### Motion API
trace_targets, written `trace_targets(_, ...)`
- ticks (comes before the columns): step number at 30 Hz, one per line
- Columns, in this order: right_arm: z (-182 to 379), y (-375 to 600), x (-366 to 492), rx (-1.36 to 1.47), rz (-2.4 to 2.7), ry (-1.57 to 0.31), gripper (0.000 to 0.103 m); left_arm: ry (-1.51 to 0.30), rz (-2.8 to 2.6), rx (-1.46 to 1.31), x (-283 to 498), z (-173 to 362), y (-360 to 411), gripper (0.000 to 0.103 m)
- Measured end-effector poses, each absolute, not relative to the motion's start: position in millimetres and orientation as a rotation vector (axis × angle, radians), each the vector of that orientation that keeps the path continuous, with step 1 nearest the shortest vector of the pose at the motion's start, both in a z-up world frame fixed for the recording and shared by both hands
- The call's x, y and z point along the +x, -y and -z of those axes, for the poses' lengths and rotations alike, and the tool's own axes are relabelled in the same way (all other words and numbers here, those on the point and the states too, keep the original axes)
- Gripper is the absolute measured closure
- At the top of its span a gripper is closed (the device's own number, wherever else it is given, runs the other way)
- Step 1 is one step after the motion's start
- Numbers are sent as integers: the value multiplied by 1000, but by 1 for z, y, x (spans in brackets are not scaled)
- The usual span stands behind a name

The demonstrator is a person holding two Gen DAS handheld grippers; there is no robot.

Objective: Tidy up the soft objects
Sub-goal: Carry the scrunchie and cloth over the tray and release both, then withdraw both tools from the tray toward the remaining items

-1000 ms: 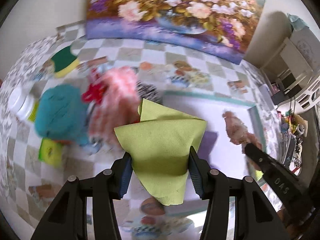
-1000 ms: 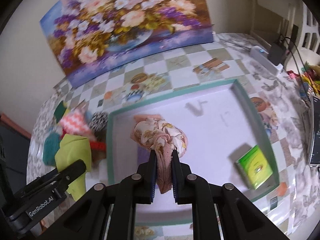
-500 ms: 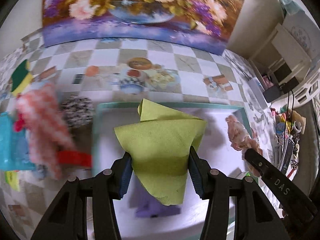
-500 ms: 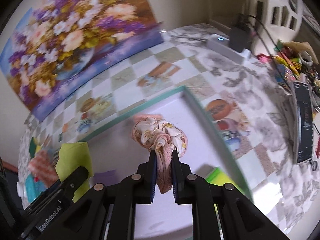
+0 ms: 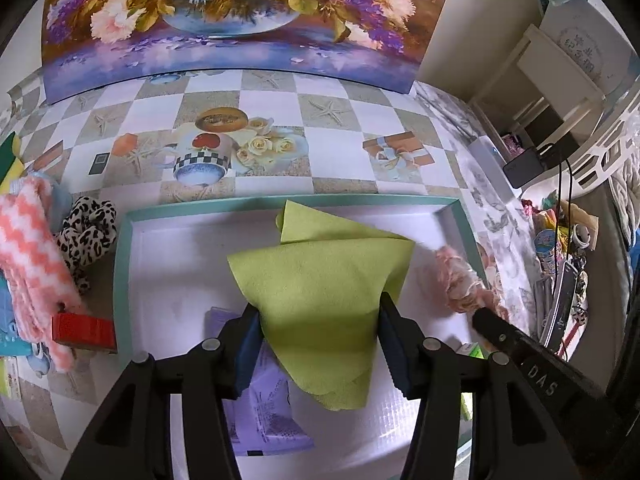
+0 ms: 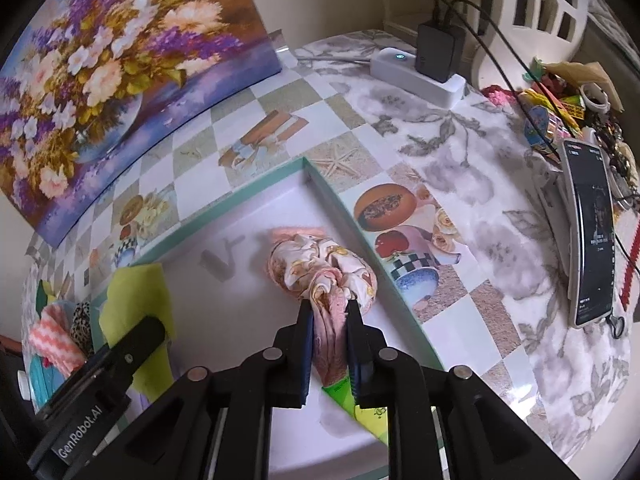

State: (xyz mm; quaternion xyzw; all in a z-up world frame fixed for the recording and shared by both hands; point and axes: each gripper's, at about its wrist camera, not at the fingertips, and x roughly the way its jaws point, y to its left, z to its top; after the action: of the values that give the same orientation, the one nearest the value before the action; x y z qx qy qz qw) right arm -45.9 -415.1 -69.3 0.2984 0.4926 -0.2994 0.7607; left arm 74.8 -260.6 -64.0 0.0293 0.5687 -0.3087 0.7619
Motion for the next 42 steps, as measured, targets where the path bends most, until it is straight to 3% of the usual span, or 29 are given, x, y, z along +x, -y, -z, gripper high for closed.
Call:
trace_targets(4,66,410,-45,624,642,-1086,83,-1236,667,55,75,58,256,45)
trace_targets(6,63,408,-44,607,645,-1093,79,-1228,665,58,75,55,255,38)
trace_targets(11,54,403,-46,578,645,-1083,56,-1247,655,20,79,50,247,37)
trace_targets(14,49,400,-47,559,644,-1076,53,-1241,604,33,83,48,240,37)
trace_targets(16,47,398,-46,550,644,-1076,45,-1238,569,39,86,48,235,36)
trace_targets(20,50,395,-45,532,640,-1094,35,-1240,506,45,91,52,224,21)
trace_targets(27,58,390,-42,479,637,-1133,19,-1227,404,71,95,59,210,16)
trace_targets(29,59,389,-42,470,642,-1131,9,-1222,381,83,96,59,206,13)
trace_targets(30,59,388,-42,458,648,-1126,0,-1219,371,88,96,60,206,4)
trace_targets(31,58,387,-42,446,654,-1121,0,-1214,353,99,96,60,204,0)
trace_targets(42,62,379,-39,418,644,-1148,0,-1184,322,95,100,53,192,0)
